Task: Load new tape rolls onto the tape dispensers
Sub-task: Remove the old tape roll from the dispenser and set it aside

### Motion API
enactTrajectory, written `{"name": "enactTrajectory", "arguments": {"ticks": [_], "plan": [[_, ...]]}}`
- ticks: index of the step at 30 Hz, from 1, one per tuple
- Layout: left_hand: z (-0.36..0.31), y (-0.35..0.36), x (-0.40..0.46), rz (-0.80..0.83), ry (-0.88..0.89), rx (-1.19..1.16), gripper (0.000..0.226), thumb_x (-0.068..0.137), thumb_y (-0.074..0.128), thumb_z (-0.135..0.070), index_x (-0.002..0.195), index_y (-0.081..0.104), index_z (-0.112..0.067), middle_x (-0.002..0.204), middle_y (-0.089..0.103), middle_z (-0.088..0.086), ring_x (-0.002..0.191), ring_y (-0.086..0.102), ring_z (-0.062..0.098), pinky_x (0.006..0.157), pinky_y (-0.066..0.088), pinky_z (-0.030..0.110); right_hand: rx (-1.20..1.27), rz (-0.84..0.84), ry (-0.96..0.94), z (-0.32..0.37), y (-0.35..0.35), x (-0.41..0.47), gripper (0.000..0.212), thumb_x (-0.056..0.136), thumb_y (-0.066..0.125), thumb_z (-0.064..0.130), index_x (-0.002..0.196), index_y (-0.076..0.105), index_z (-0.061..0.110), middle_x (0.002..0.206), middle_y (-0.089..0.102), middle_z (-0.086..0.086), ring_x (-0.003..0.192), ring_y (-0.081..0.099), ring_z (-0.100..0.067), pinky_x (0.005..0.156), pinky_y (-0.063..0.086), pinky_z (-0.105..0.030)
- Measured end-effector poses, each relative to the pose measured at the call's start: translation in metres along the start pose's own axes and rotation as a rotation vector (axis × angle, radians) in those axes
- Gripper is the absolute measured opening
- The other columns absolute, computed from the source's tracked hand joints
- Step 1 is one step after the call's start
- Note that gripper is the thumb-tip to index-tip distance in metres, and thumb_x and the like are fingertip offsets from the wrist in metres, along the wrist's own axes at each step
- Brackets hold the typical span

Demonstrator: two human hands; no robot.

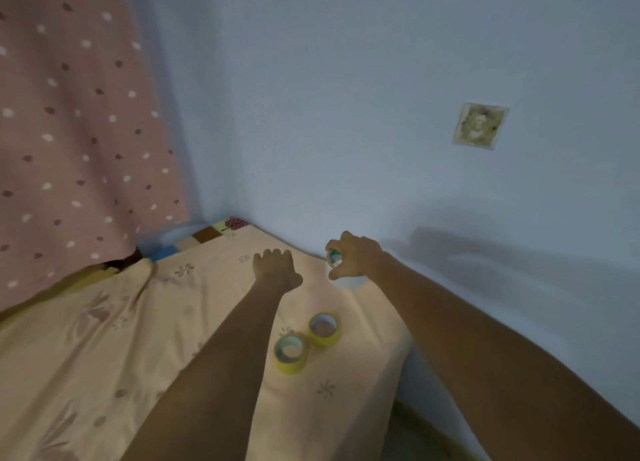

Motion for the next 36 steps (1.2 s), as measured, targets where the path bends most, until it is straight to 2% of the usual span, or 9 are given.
{"name": "enactTrajectory", "arguments": {"ticks": [7,11,16,22,25,29,32,36], "plan": [[0.022,-0.003,0.062,0.011,-0.086,-0.022,0.049,0.084,0.044,-0.037,0.129,0.046,-0.016,0.130,0.052,0.007,0.124,0.045,0.026,0.103,0.032,0.041,0.022,0.000,-0.064,-0.009,-0.013,0.085,0.068,0.073,0.071,0.054,0.134,0.048,0.035,0.128,0.046,-0.003,0.112,0.056,-0.034,0.092,0.048,-0.038],[0.047,0.015,0.087,0.052,-0.194,-0.036,0.049,0.084,0.046,-0.038,0.128,0.047,-0.016,0.128,0.053,0.006,0.122,0.046,0.026,0.102,0.032,0.040,-0.002,0.080,-0.120,-0.002,0.001,0.135,0.067,0.073,0.071,0.054,0.134,0.048,0.035,0.129,0.046,-0.002,0.112,0.056,-0.033,0.091,0.049,-0.039],[0.075,0.022,0.119,0.070,-0.362,-0.066,0.051,0.084,0.048,-0.037,0.130,0.046,-0.015,0.130,0.051,0.008,0.123,0.045,0.028,0.105,0.031,0.043,-0.050,0.114,-0.303,0.011,0.013,0.211,0.072,0.074,0.069,0.056,0.137,0.045,0.033,0.129,0.045,-0.004,0.113,0.055,-0.033,0.088,0.048,-0.038],[0.088,0.035,0.149,0.088,-0.568,-0.068,0.053,0.082,0.050,-0.037,0.130,0.046,-0.014,0.131,0.052,0.009,0.126,0.044,0.031,0.108,0.034,0.045,-0.060,0.140,-0.539,0.036,0.032,0.278,0.076,0.072,0.070,0.058,0.139,0.045,0.032,0.133,0.045,-0.007,0.115,0.054,-0.035,0.092,0.048,-0.039],[0.085,0.047,0.147,0.113,-0.640,-0.085,0.056,0.084,0.050,-0.036,0.135,0.043,-0.015,0.136,0.050,0.009,0.127,0.044,0.029,0.106,0.035,0.042,-0.042,0.184,-0.659,0.051,0.050,0.290,0.076,0.071,0.071,0.059,0.136,0.046,0.030,0.128,0.047,-0.007,0.112,0.055,-0.035,0.088,0.048,-0.037],[0.092,0.074,0.129,0.168,-0.701,-0.100,0.050,0.084,0.051,-0.035,0.129,0.046,-0.014,0.129,0.053,0.009,0.121,0.048,0.028,0.101,0.037,0.040,0.003,0.256,-0.774,0.071,0.080,0.290,0.074,0.066,0.073,0.064,0.125,0.051,0.026,0.117,0.049,-0.006,0.102,0.058,-0.031,0.078,0.048,-0.032],[0.100,0.100,0.109,0.199,-0.747,-0.116,0.046,0.082,0.051,-0.029,0.124,0.048,-0.011,0.126,0.054,0.011,0.119,0.049,0.030,0.099,0.038,0.040,-0.014,0.287,-0.822,0.086,0.111,0.285,0.074,0.066,0.074,0.063,0.125,0.051,0.025,0.121,0.048,-0.006,0.105,0.056,-0.033,0.083,0.051,-0.037],[0.103,0.145,0.088,0.255,-0.764,-0.146,0.039,0.078,0.052,-0.024,0.115,0.052,-0.009,0.121,0.057,0.011,0.114,0.051,0.030,0.095,0.039,0.039,-0.060,0.278,-0.860,0.105,0.159,0.274,0.080,0.067,0.073,0.063,0.132,0.046,0.025,0.128,0.047,-0.004,0.110,0.054,-0.034,0.082,0.049,-0.039]]}}
Point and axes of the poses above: each hand's wrist, its own x-axis towards the middle knuckle, its own y-axis out of the palm, z = x × y, the point moved 4 cm from there along x, towards the middle knuckle
